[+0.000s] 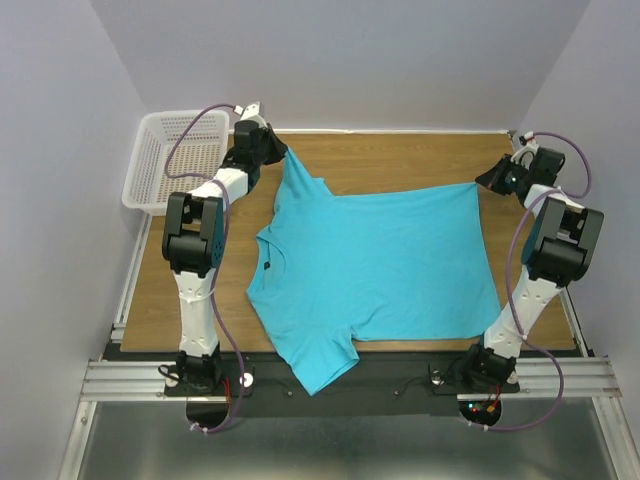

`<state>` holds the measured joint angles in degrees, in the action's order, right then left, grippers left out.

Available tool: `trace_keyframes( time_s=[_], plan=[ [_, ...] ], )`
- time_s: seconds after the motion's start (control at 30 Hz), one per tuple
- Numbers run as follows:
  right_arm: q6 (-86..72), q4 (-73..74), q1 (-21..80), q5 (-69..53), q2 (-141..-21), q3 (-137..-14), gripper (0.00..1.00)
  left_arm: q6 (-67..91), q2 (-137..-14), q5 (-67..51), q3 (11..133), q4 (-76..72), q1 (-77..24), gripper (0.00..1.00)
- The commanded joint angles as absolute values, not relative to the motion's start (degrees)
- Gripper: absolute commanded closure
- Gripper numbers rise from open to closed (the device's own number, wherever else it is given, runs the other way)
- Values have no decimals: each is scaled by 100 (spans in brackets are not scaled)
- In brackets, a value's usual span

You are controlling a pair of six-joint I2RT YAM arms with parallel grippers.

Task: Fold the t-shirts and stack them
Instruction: Flatten the tshirt out

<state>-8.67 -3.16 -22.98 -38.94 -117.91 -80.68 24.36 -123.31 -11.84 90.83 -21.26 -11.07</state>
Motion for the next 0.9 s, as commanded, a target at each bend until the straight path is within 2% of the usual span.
trace_keyframes(
  time_s=[0.0,0.2,0.87],
  plan=[
    [-949,-615,-2268,-3867,-11804,-8376,100,2215,-12305,-1335,9588,-2092,-1028,100],
    [-870,-606,-2268,-3823,-11690,-8262,100,2127,-12094,-1538,9422,-2153,-976,100],
    [-747,-633,-2285,-3787,-11013,-7638,100,1608,-10126,-2391,7348,-2435,-853,100]
  ],
)
